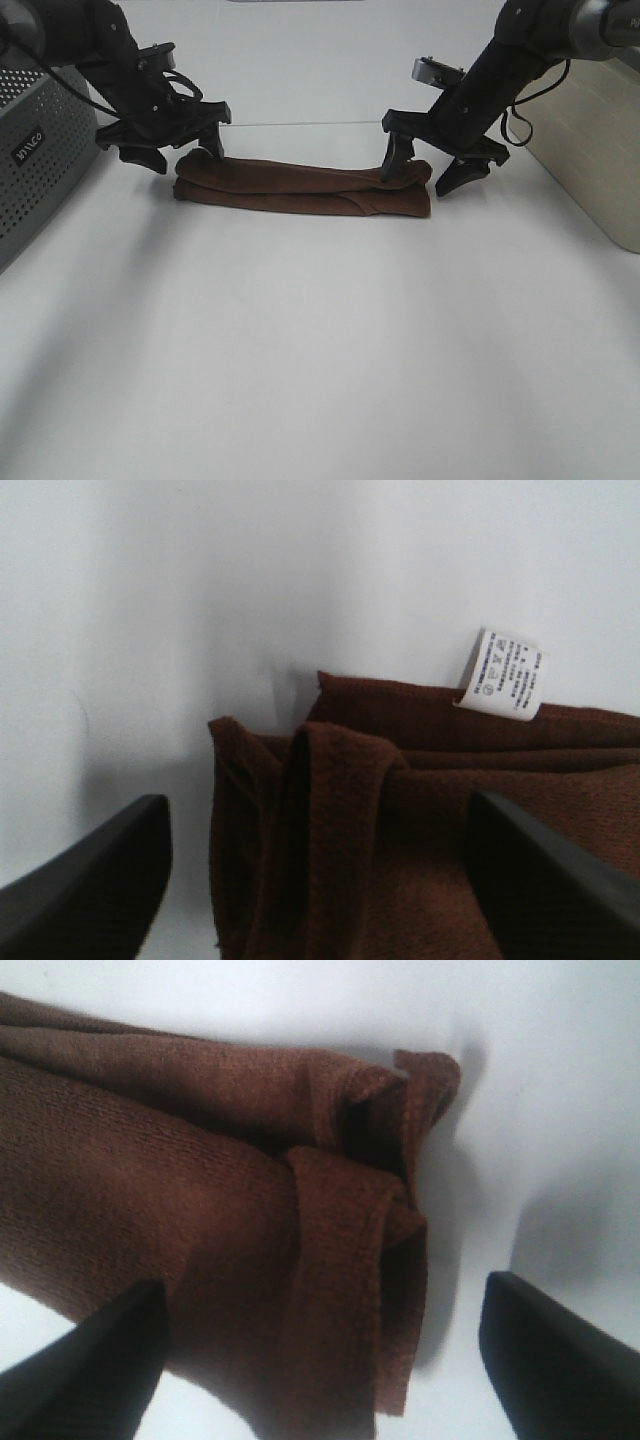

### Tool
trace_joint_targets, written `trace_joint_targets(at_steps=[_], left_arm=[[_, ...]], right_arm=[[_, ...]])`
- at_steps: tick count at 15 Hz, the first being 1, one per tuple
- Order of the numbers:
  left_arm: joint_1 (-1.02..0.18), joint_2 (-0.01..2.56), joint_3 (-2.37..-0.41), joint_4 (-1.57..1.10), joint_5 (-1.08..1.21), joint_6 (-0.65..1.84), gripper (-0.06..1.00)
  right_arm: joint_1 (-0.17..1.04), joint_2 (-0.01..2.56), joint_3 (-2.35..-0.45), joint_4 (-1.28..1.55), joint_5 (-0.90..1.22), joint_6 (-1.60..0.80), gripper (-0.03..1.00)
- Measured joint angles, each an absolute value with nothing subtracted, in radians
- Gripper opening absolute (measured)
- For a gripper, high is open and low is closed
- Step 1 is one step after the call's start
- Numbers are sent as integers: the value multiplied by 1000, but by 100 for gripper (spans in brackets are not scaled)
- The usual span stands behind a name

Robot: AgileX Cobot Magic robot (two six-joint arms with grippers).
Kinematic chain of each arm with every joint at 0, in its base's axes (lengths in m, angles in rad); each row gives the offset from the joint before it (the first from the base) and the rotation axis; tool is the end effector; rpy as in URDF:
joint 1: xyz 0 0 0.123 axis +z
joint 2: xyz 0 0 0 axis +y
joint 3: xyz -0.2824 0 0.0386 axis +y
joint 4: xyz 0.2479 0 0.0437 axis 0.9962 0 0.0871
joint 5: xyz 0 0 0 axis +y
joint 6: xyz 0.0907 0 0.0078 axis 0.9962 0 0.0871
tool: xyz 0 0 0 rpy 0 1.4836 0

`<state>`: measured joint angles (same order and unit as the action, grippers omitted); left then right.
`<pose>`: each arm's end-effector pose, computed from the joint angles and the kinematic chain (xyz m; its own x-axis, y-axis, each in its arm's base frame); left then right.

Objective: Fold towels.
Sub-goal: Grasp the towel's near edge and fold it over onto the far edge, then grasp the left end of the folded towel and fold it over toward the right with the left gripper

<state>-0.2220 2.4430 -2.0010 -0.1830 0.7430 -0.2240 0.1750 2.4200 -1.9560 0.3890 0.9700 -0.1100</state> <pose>0.5102 -0.1267 0.1284 -0.9058 -0.1534 -0.3950 -0.0475 0.9631 -0.2650 0.4883 0.1153 0.1251 -0.9736 -0.0589 -0.2205 -0.1314 0.9346 0.3305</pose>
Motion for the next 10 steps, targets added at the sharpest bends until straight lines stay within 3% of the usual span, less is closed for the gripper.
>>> trace_joint_targets(at_steps=[3, 10], left_arm=[[-222, 2443, -2004, -147, 765, -224, 87], [-222, 2499, -2007, -253, 727, -186, 84]], right_arm=[[175, 2390, -1960, 362, 983, -110, 84], [175, 2373, -1965, 357, 986, -110, 84]])
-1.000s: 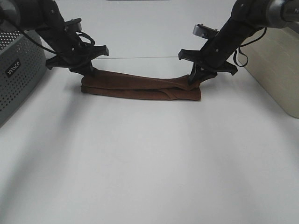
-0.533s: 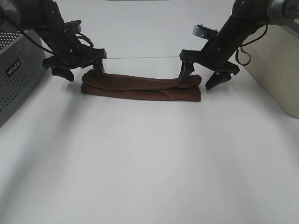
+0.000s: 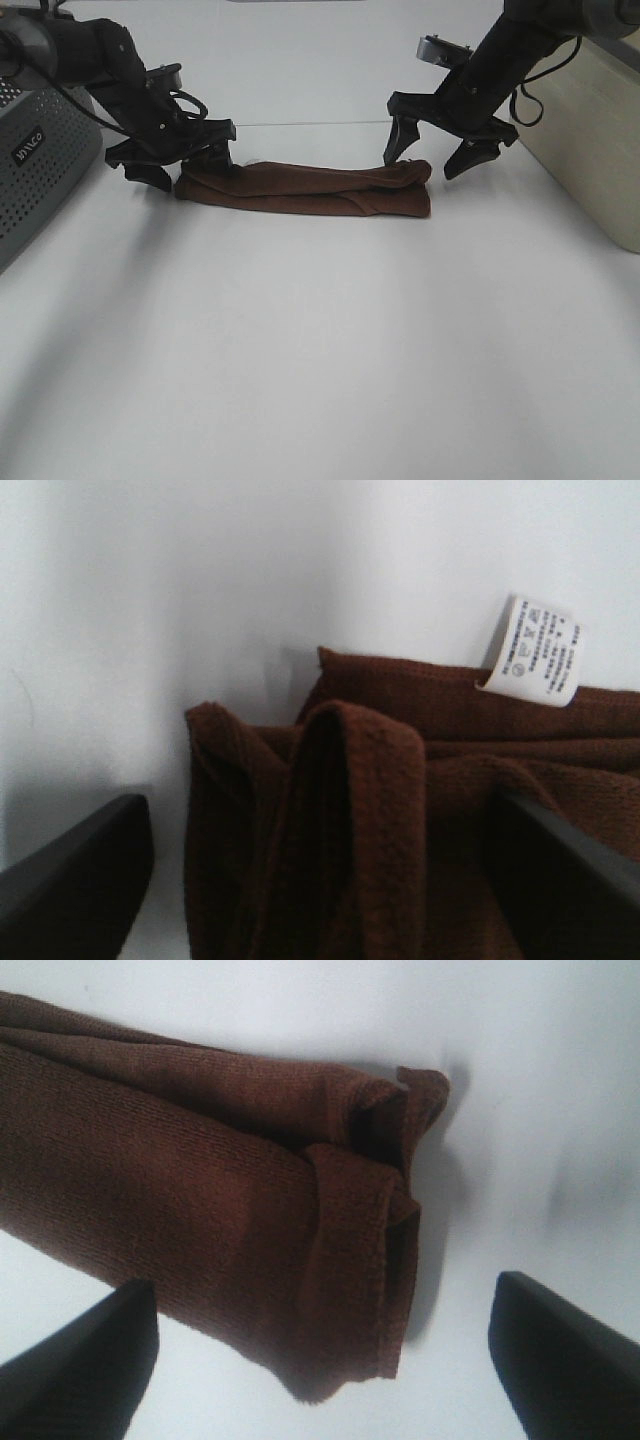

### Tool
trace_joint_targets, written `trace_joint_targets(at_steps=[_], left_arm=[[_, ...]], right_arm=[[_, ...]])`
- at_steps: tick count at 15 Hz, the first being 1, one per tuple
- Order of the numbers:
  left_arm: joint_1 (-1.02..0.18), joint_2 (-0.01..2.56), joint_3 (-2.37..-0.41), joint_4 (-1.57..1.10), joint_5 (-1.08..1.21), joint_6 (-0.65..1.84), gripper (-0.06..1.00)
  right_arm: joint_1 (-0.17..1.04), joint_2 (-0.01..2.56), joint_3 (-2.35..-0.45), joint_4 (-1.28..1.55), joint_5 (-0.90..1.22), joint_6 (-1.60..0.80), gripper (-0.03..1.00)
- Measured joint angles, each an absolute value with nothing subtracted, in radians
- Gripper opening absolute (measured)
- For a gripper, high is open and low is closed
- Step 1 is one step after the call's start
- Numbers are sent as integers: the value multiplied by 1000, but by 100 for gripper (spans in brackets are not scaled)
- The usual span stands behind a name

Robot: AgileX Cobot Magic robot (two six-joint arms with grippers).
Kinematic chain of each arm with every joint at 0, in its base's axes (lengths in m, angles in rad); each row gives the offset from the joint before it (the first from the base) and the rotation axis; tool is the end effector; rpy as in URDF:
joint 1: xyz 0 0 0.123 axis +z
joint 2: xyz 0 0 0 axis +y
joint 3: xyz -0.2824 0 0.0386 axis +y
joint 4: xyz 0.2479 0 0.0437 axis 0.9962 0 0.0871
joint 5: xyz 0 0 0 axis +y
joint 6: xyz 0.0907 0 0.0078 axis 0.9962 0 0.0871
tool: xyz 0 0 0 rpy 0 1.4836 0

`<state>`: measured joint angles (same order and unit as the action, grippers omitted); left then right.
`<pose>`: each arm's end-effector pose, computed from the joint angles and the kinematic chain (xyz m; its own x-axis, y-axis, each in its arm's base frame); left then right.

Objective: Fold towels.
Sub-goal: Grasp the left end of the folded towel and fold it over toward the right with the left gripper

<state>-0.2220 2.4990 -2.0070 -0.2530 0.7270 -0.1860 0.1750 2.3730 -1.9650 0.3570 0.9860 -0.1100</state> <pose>0.5114 -0.1310 0.1021 -0.9209 -0.1641 -0.3537 -0.0542 0.9522 -0.3007 0.4876 0.1132 0.1499 -0.9615 -0.0797 -0.2629 -0.1611 0.9387 0.3046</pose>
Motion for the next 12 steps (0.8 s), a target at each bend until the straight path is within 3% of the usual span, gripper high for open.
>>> trace_joint_targets(at_steps=[1, 2, 4, 5, 12], left_arm=[[-222, 2501, -2007, -255, 726, -187, 77], [-222, 2503, -2007, -255, 726, -195, 63], [-222, 2505, -2007, -253, 730, -198, 24], [-222, 2505, -2007, -243, 737, -198, 10], [-222, 2390, -2144, 0, 1005, -198, 7]], right_arm=[[175, 2373, -1965, 356, 987, -110, 84], [175, 2373, -1965, 356, 987, -110, 84], [175, 2373, -1965, 356, 987, -110, 84], [175, 2373, -1965, 356, 987, -110, 84], [175, 2357, -2024, 351, 1046, -101, 84]])
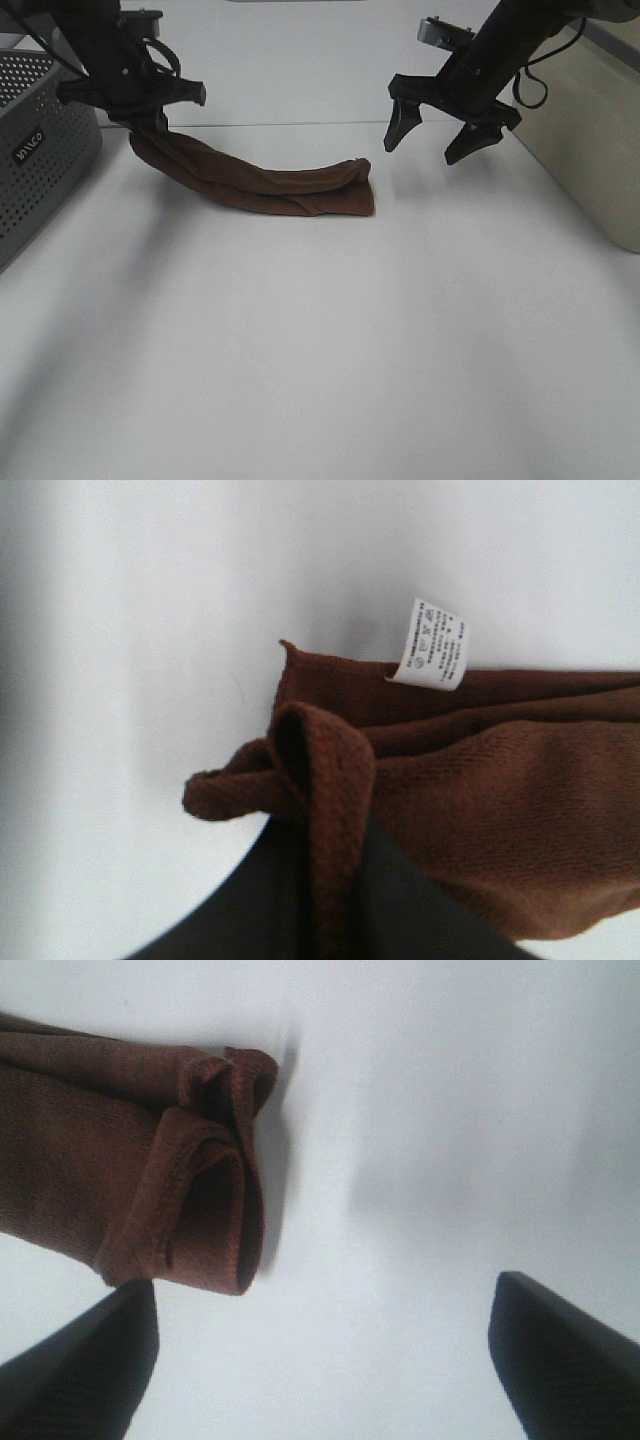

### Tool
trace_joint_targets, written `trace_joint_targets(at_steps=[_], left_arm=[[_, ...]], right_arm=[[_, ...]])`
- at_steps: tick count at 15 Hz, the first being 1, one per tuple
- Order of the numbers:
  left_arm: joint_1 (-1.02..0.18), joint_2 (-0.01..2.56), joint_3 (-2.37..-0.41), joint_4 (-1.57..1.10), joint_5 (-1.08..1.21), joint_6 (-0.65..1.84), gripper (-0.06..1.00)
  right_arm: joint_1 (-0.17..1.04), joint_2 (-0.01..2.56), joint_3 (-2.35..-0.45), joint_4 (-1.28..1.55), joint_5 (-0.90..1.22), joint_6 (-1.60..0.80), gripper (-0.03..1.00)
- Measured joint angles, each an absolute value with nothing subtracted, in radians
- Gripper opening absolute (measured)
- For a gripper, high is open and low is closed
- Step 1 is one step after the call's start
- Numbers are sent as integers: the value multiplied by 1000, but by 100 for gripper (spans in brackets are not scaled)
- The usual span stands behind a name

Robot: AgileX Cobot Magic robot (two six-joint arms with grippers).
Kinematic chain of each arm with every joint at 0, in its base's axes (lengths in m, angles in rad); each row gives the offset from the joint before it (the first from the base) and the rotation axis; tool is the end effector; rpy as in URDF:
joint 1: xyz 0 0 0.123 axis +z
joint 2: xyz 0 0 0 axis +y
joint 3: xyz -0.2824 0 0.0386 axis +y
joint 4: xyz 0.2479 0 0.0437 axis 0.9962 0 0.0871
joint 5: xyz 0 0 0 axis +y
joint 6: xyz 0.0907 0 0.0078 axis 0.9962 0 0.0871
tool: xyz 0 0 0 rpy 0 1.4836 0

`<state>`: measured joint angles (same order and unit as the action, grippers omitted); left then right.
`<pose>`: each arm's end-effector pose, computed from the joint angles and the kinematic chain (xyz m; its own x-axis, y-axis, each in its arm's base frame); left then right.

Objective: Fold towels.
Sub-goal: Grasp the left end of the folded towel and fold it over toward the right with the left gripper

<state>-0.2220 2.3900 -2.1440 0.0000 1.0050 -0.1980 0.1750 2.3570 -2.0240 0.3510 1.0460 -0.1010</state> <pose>0.5069 -0.1144 0.1860 -0.9216 0.0064 -0.3881 0.0397 0.9962 -0.0779 0.4894 0.1141 0.1726 -0.9562 -0.0912 -0.2781 -0.1784 0.9348 0.3070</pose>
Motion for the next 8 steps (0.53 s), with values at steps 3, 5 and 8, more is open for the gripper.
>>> trace_joint_targets(at_steps=[3, 5, 8], left_arm=[[-261, 2387, -2234, 0, 1083, -225, 7], [-333, 2391, -2237, -75, 1069, -247, 7], [-405, 2422, -2239, -194, 973, -284, 7]], right_arm=[[175, 2314, -2025, 351, 1060, -83, 84], [175, 2282, -2025, 352, 1070, -64, 84], [175, 2252, -2025, 349, 1103, -60, 84]])
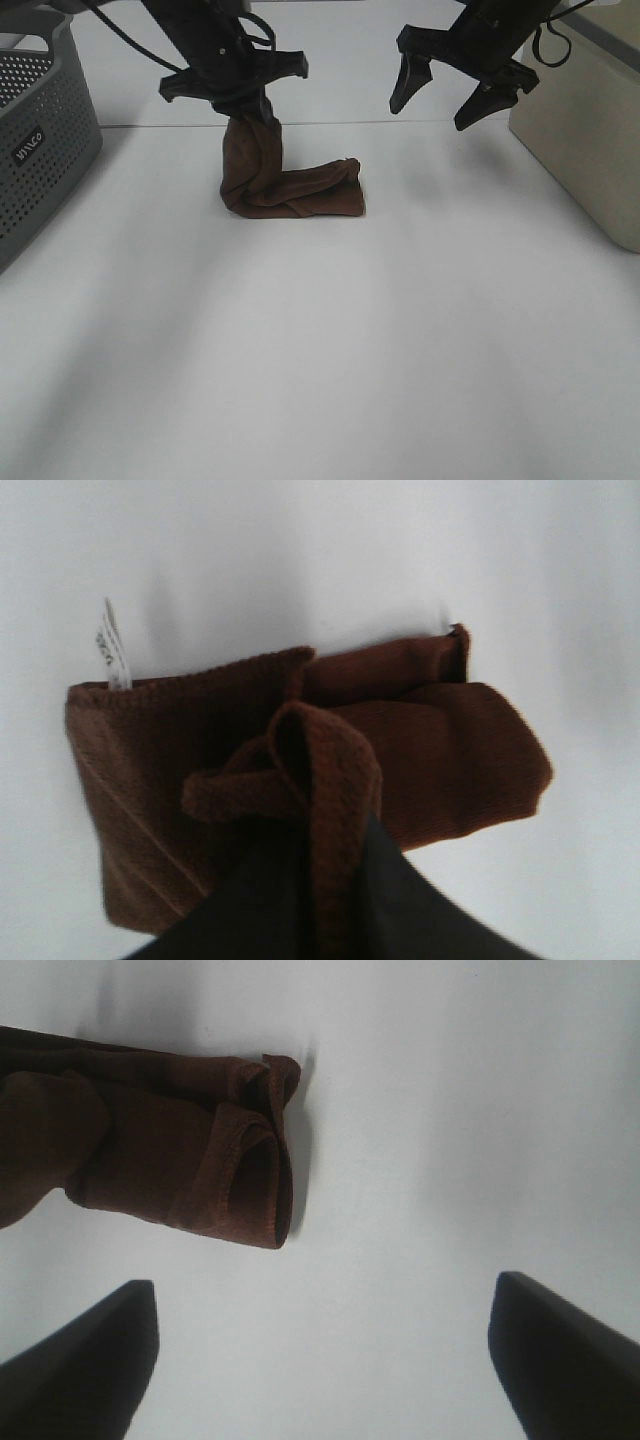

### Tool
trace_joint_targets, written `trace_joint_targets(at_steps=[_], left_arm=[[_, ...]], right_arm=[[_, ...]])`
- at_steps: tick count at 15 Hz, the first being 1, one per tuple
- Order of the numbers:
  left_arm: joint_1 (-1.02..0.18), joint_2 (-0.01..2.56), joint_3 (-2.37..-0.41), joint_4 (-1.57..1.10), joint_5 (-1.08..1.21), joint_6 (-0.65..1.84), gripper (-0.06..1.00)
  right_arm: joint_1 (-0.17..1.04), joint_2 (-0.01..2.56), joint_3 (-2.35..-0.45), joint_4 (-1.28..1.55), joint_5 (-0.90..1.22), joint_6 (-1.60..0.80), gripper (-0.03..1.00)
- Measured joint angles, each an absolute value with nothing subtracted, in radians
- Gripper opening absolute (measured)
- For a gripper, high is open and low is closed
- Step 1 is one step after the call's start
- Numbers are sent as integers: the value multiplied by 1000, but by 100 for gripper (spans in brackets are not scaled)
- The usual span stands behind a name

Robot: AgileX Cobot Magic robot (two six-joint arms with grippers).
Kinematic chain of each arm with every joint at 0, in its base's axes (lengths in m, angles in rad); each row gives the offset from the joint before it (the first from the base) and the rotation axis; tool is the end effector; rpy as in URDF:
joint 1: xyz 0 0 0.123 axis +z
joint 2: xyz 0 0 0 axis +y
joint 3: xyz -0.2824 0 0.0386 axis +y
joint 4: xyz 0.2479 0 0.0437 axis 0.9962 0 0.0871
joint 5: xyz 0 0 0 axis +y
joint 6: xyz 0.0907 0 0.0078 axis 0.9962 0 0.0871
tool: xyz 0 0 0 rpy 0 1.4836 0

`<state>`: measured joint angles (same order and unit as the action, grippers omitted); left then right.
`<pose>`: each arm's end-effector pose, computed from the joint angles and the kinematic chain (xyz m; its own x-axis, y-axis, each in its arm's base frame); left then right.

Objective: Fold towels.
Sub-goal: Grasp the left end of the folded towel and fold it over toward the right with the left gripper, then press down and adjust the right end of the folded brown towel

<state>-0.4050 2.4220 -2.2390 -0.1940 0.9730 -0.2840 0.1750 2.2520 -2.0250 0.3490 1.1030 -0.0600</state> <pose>0.4845 -0.2235 0.1995 -0.9172 -0.0193 -0.3980 0.1174 0.9414 -0.3161 0.4768 0.1125 0.2235 -0.9466 -0.0683 -0.3150 -0.1738 0.9312 0.3203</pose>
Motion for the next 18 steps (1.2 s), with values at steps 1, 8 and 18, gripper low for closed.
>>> trace_joint_targets(at_steps=[1, 8, 18], left_arm=[[-420, 2435, -2239, -213, 935, -309, 8], [-478, 2463, -2239, -444, 814, -377, 67], [-245, 2349, -2239, -210, 854, -302, 68]], right_arm=[[175, 2245, -2025, 345, 1118, -60, 84], [175, 2241, -2025, 315, 1189, -58, 84], [285, 2365, -2029, 974, 1174, -360, 83]])
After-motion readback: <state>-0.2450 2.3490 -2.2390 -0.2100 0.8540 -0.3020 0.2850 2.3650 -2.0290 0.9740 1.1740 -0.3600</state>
